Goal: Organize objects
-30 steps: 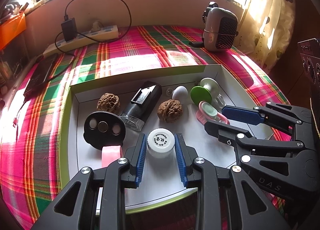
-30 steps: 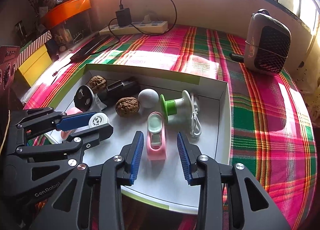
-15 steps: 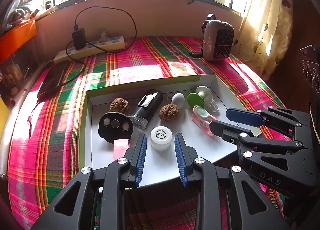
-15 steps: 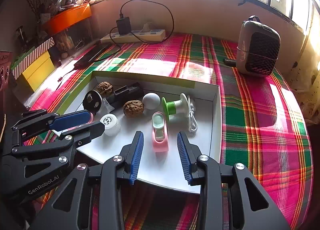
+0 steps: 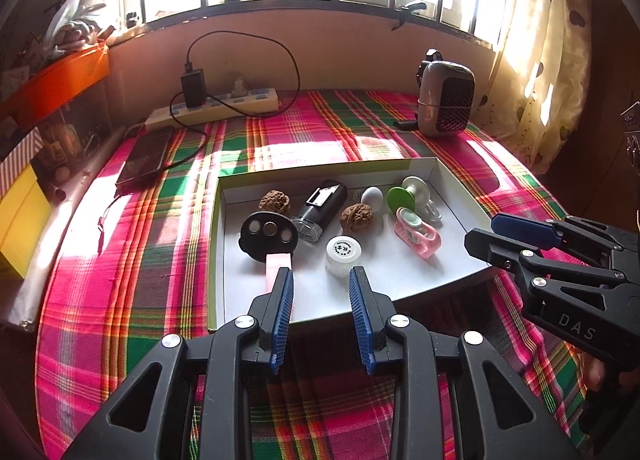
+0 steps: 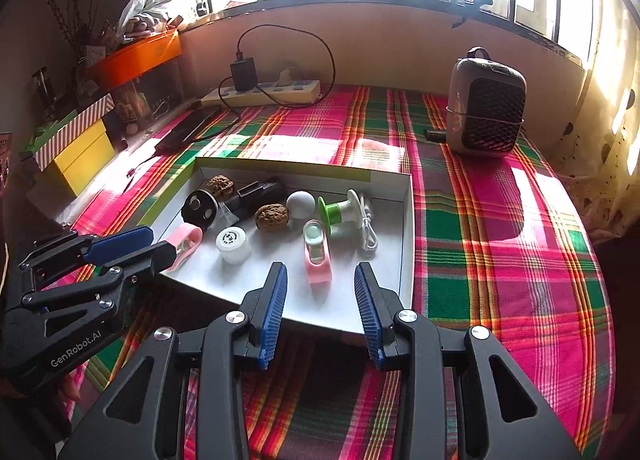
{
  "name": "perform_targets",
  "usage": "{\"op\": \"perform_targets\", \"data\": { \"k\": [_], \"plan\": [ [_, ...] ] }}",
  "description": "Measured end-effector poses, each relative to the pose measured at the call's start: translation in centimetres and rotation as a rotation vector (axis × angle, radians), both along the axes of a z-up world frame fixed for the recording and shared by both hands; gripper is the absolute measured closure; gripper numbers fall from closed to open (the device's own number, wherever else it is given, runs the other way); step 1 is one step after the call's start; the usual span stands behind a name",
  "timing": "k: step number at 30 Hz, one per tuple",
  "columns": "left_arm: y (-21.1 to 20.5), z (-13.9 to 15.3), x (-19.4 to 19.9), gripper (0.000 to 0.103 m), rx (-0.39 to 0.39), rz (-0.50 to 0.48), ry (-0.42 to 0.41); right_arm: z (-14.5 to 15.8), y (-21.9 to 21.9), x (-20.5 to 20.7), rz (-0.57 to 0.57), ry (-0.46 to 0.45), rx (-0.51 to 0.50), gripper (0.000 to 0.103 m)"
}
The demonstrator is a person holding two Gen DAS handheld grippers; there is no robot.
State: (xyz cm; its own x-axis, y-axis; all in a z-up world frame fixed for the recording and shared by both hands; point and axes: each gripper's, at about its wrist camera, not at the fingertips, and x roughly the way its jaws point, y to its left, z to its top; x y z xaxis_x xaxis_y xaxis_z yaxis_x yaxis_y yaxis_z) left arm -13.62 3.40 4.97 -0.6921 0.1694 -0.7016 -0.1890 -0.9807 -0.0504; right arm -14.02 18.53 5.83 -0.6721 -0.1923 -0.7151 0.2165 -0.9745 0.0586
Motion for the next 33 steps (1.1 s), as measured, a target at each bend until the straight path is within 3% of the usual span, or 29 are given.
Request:
{"op": "perform_targets", "data": {
  "k": [9, 18, 22, 33],
  "plan": [
    [-1.1, 0.2, 2.2, 0.076, -0.043, 0.051, 0.043, 0.7, 1.4, 2.3, -0.046, 0.033, -0.004, 0.066],
    [-2.9, -0.5, 3.7, 0.076, -0.032, 0.085, 0.030, 0.0, 3.4, 3.7, -0.108, 0.023, 0.014, 0.066],
    [-4.9, -1.5, 3.9, 0.076, -0.040, 0.135, 0.004, -1.3, 5.5, 3.9, -0.172, -0.007, 0.061, 0.066],
    [-7.9, -4.2, 3.3, 0.076, -0.036, 0.224, -0.060, -4.2, 9.9, 3.1, -0.278, -0.088, 0.053, 0.066]
  ]
}}
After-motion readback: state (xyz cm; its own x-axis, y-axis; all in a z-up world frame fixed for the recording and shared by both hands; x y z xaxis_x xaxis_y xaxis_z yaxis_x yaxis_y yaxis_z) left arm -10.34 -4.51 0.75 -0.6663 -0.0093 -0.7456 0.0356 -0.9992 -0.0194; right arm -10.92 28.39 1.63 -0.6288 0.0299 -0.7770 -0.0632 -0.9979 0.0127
